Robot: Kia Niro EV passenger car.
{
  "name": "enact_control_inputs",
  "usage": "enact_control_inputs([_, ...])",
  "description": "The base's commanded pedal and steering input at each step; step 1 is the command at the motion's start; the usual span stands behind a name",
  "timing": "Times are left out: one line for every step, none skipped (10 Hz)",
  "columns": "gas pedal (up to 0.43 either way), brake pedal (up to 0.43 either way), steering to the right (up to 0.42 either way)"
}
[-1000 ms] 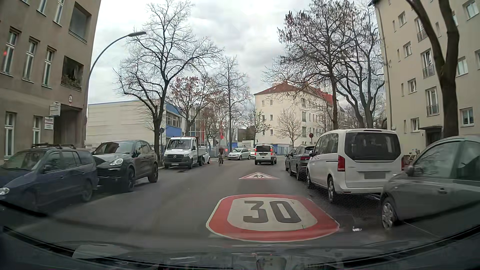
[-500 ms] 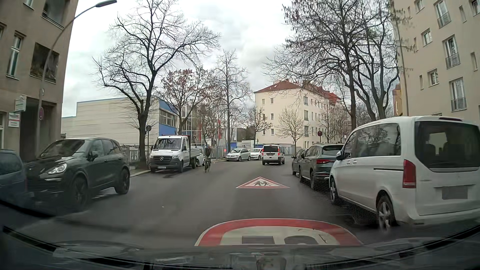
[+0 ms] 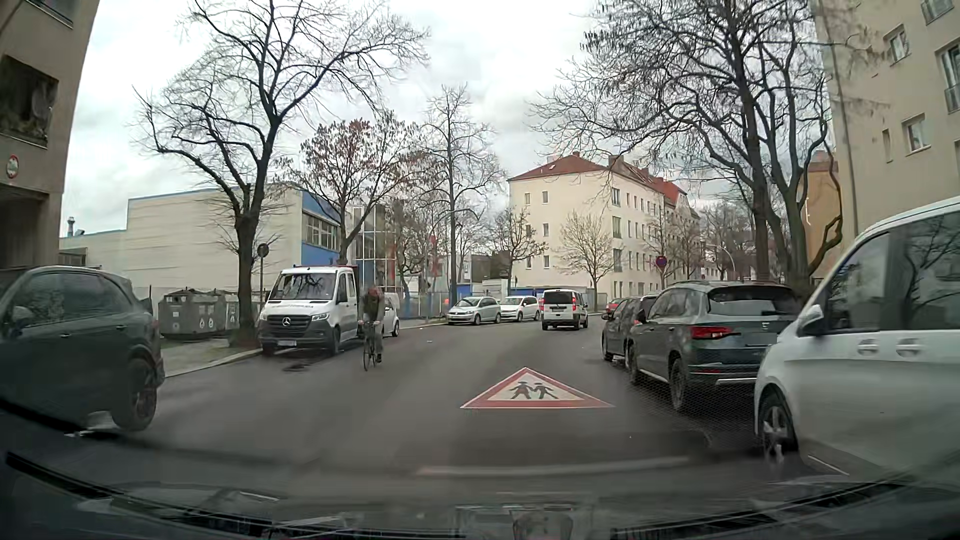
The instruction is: Follow the waypoints while adhering to traffic rules and regulations
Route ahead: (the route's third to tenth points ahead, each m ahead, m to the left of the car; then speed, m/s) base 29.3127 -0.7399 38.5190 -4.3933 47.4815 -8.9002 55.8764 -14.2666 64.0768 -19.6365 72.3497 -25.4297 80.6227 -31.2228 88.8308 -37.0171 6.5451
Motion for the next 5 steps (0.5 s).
enact_control_inputs([0.008,0.012,0.006])
enact_control_inputs([0.008,0.012,0.008])
enact_control_inputs([0.008,0.012,0.009])
enact_control_inputs([0.008,0.012,0.015])
enact_control_inputs([0.008,0.012,0.02])
